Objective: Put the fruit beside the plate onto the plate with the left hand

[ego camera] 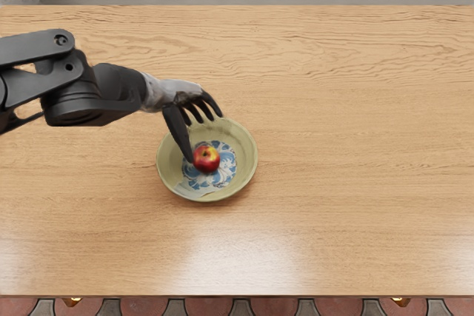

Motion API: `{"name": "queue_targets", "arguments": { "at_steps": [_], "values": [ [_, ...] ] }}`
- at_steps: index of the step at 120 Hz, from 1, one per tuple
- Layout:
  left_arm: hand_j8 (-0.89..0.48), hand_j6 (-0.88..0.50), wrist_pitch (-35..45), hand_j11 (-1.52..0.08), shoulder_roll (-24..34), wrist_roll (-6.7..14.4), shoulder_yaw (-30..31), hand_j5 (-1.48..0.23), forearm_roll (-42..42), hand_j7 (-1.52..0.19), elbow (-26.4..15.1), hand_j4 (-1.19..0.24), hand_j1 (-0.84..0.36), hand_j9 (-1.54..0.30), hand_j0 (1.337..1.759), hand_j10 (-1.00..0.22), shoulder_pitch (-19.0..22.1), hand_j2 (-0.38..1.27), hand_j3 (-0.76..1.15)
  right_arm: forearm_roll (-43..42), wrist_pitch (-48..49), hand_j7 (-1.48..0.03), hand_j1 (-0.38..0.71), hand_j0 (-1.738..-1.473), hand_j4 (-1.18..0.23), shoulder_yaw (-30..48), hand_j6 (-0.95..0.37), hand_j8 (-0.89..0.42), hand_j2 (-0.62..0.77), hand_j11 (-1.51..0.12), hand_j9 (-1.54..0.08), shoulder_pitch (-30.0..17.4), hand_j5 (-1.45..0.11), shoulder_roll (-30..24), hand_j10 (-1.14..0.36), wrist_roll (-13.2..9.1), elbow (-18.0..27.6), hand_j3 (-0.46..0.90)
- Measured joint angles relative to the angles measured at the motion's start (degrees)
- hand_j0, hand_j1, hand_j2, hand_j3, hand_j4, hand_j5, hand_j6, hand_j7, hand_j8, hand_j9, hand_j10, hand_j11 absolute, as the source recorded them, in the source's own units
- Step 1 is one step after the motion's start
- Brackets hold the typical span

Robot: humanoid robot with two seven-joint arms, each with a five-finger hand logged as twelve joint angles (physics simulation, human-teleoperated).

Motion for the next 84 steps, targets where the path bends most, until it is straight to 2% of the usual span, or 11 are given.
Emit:
{"name": "queue_targets", "arguments": {
  "at_steps": [8,19,23,34,40,52,61,84],
  "values": [
    [-0.27,-0.27,-3.1,-0.39,4.7,0.0,-3.3,-0.39,-4.8,-0.38,0.0,-0.29,0.01,-0.38,1.658,-0.29,0.5,0.12,0.0,0.0,0.0,-0.05,-0.31,-1.658,-0.04,0.0,-0.04,-0.04,-0.01,-0.05,-0.05,0.0,-0.05,0.0,-0.04,0.0,0.0,0.0],
    [-0.26,-0.26,-8.5,-0.36,9.5,0.0,-8.6,-0.36,-11.4,-0.36,0.2,-0.28,0.02,-0.36,1.658,-0.28,3.7,0.09,0.0,0.0,0.0,-0.05,-0.31,-1.658,-0.04,0.0,-0.04,-0.04,-0.01,-0.05,-0.05,0.0,-0.05,0.0,-0.04,0.0,0.0,0.0],
    [-0.26,-0.26,-10.6,-0.36,10.8,0.0,-10.5,-0.36,-14.1,-0.36,0.4,-0.27,0.03,-0.36,1.658,-0.27,5.3,0.09,0.0,0.0,0.0,-0.05,-0.31,-1.658,-0.04,0.0,-0.04,-0.04,-0.01,-0.05,-0.05,0.0,-0.05,0.0,-0.04,0.0,0.0,0.0],
    [-0.26,-0.25,-15.4,-0.34,13.1,0.0,-13.7,-0.34,-19.9,-0.34,1.2,-0.26,0.04,-0.34,1.658,-0.26,6.1,0.07,0.0,0.0,0.0,-0.05,-0.31,-1.658,-0.04,0.0,-0.04,-0.04,-0.01,-0.05,-0.05,0.0,-0.05,0.0,-0.04,0.0,0.0,0.0],
    [-0.25,-0.25,-18.8,-0.34,13.3,0.0,-14.6,-0.34,-21.8,-0.34,2.4,-0.26,0.04,-0.34,1.658,-0.26,6.2,0.07,0.0,0.0,0.0,-0.05,-0.31,-1.658,-0.04,0.0,-0.04,-0.04,-0.01,-0.05,-0.05,0.0,-0.05,0.0,-0.04,0.0,0.0,0.0],
    [-0.25,-0.25,-22.9,-0.33,17.4,0.0,-15.4,-0.33,-26.8,-0.33,6.1,-0.25,0.05,-0.33,1.658,-0.25,8.4,0.06,0.0,0.0,0.0,-0.05,-0.31,-1.658,-0.04,0.0,-0.04,-0.04,-0.01,-0.05,-0.05,0.0,-0.05,0.0,-0.04,0.0,0.0,0.0],
    [-0.25,-0.25,-24.3,-0.33,18.9,0.0,-15.7,-0.33,-29.4,-0.33,8.1,-0.25,0.05,-0.33,1.658,-0.25,11.1,0.06,0.0,0.0,0.0,-0.05,-0.31,-1.658,-0.04,0.0,-0.04,-0.04,-0.01,-0.05,-0.05,0.0,-0.05,0.0,-0.04,0.0,0.0,0.0],
    [-0.25,-0.25,-25.3,-0.32,19.7,0.0,-16.0,-0.32,-34.3,-0.32,12.6,-0.25,0.05,-0.32,1.658,-0.25,12.4,0.05,0.0,0.0,0.0,-0.05,-0.31,-1.658,-0.04,0.0,-0.04,-0.04,-0.01,-0.05,-0.05,0.0,-0.05,0.0,-0.04,0.0,0.0,0.0]
  ]
}}
